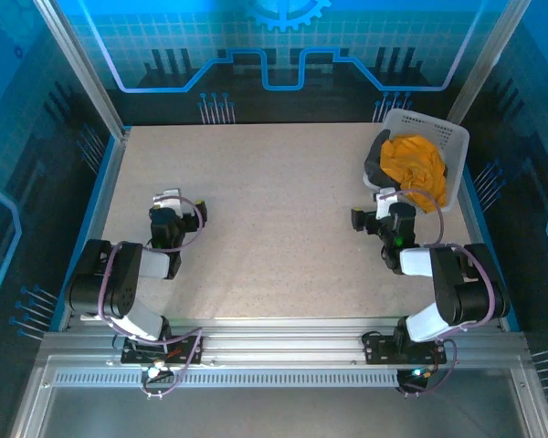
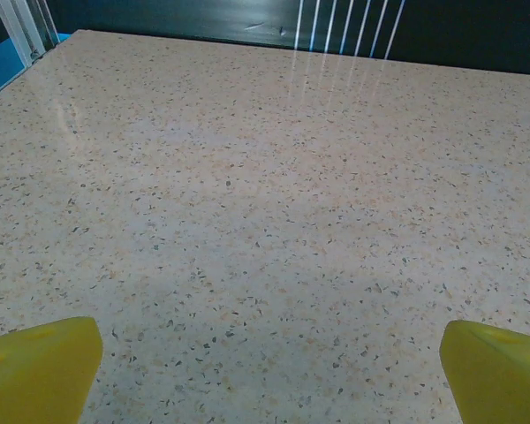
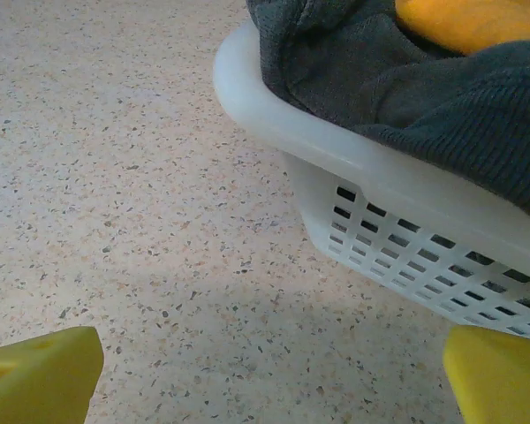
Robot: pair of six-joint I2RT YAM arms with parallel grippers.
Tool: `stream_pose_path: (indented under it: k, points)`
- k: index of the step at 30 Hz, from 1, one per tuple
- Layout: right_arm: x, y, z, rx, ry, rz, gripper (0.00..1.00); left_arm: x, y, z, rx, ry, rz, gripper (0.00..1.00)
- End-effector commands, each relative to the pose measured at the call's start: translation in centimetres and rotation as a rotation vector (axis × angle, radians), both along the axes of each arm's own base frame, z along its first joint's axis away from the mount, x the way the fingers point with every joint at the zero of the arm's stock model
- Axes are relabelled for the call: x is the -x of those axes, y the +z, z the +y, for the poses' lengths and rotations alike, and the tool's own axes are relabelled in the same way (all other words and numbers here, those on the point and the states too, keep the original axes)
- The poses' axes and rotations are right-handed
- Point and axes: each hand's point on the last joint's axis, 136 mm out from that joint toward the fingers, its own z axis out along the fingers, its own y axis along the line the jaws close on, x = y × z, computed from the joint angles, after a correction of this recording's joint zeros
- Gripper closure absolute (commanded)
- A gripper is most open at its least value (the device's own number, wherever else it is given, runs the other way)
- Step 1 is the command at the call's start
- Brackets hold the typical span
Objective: Fold and stack the t-shirts
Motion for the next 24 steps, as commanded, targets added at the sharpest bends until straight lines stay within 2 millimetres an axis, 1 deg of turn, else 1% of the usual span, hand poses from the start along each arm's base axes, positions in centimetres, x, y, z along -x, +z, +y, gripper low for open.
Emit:
stream_pose_path:
  k: [1,9,11,12,20,22,23,24]
  points:
    - [-0.9,1.7,-0.1,0.004,0.009,-0.055,0.00,-0.4,0.8,-0.3,-0.011,-0.026,-0.019,0.01]
    - [-0.9,1.7,-0.1,0.004,0.007,-0.054,0.00,-0.4,0.8,-0.3,-0.011,-0.028,-0.017,0.01]
    - [-0.9,1.7,-0.1,0.005,0.008,-0.054,0.00,-0.7,0.7,-1.4,-0.014,-0.093,-0.004,0.01]
    - [-0.9,1.7,-0.1,0.004,0.007,-0.054,0.00,-0.7,0.8,-1.6,-0.011,-0.107,-0.004,0.01]
    - [-0.9,1.7,-0.1,0.004,0.008,-0.055,0.00,-0.7,0.7,-1.6,-0.011,-0.106,-0.005,0.01]
    - [-0.9,2.8,-0.3,0.020,-0.015,-0.046,0.00,-0.2,1.7,-1.1,-0.024,-0.070,-0.048,0.01]
    - [-1.0,4.0,-0.4,0.047,-0.041,-0.016,0.00,0.4,2.7,-0.5,-0.043,-0.020,-0.063,0.01]
    - [-1.1,5.7,-0.3,0.068,-0.060,0.002,0.00,0.8,4.1,-0.5,-0.064,0.000,-0.075,0.01]
